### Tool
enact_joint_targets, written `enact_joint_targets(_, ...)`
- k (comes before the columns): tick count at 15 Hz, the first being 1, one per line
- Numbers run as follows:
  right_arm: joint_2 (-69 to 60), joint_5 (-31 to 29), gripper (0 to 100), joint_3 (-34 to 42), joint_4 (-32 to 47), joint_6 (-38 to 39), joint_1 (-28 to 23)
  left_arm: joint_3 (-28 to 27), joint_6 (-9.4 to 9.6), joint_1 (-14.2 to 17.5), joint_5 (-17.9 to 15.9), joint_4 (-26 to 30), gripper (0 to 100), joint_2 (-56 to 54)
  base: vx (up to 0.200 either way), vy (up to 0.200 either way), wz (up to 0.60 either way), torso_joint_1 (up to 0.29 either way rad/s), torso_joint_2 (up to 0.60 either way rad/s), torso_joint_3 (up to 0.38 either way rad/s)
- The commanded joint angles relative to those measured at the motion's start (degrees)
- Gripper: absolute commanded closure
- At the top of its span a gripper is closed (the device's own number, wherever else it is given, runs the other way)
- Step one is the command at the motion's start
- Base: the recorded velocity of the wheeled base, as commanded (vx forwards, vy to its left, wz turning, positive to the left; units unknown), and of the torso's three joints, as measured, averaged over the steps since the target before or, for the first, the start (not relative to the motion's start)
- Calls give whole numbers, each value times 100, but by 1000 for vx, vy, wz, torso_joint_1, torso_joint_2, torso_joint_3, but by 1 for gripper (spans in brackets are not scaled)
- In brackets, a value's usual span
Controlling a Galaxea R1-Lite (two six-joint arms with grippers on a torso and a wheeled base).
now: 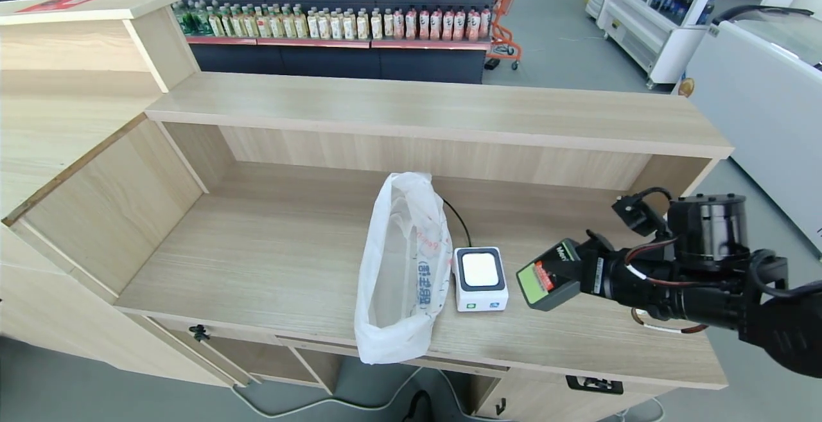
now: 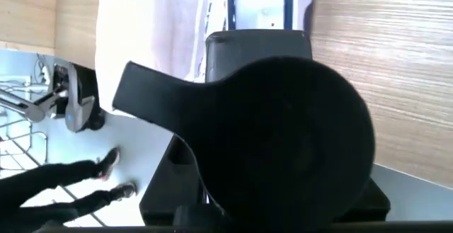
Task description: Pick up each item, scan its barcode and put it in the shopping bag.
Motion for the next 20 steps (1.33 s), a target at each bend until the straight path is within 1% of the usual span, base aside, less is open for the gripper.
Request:
enact_joint_targets(1, 612, -7, 100, -86, -475, -8, 167, 2, 2, 0, -1, 0, 100, -2, 0, 0, 0, 0, 0, 0)
enact_joint_targets(3, 893, -33, 100, -253, -695, -8, 246, -7, 2, 0, -1, 0, 100, -2, 0, 0, 0, 0, 0, 0)
enact_joint_targets(9, 1394, -148, 100, -930, -677, -17, 246, 2, 2, 0, -1, 0, 100, -2, 0, 0, 0, 0, 0, 0)
enact_joint_targets(12, 1587, -156, 100, -1053, -686, -17, 255, 2, 2, 0, -1, 0, 100, -2, 0, 0, 0, 0, 0, 0)
enact_joint_targets(16, 1930, -148, 100, -1457, -668, -17, 263, -7, 2, 0, -1, 0, 100, 6, 0, 0, 0, 0, 0, 0)
enact_joint_targets(20, 2097, -148, 100, -1536, -686, -25, 378, 2, 2, 0, -1, 0, 100, 6, 0, 0, 0, 0, 0, 0)
